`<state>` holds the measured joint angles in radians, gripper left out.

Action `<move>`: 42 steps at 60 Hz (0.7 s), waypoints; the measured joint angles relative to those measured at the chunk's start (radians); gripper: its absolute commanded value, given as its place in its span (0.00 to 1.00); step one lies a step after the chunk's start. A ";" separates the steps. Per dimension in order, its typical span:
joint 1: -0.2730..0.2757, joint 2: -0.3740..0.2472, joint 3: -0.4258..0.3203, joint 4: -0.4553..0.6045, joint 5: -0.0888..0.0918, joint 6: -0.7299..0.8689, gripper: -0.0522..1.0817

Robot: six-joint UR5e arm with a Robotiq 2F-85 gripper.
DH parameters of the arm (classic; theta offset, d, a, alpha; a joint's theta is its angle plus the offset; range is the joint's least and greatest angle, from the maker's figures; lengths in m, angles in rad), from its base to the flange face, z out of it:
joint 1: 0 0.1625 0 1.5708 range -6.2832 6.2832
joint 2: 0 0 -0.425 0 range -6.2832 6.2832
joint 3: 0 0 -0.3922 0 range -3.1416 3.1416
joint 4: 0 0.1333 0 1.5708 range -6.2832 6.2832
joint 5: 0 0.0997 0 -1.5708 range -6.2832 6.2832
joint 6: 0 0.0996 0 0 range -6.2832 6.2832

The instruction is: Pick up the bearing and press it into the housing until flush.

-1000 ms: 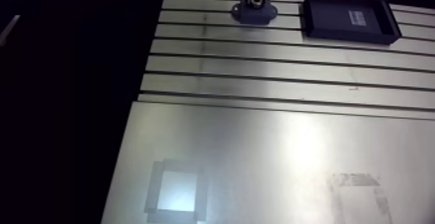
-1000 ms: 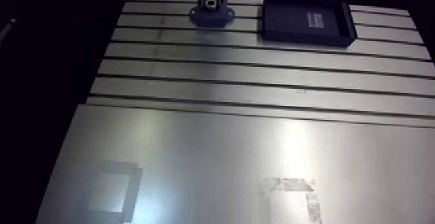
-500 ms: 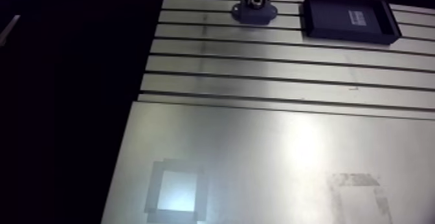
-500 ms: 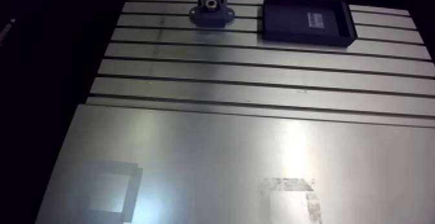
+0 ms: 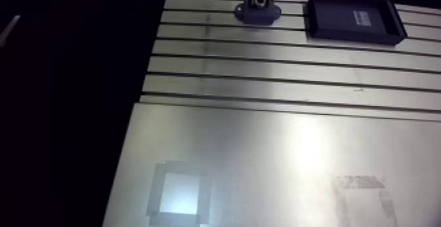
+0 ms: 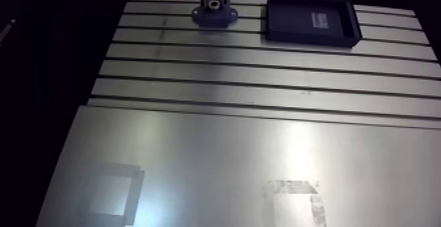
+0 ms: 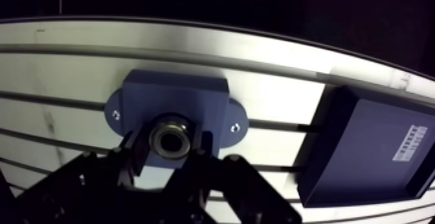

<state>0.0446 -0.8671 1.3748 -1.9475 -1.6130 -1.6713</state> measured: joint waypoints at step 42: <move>-0.001 -0.001 -0.004 0.000 0.000 -0.001 0.63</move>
<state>0.0436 -0.8681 1.3707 -1.9476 -1.6130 -1.6726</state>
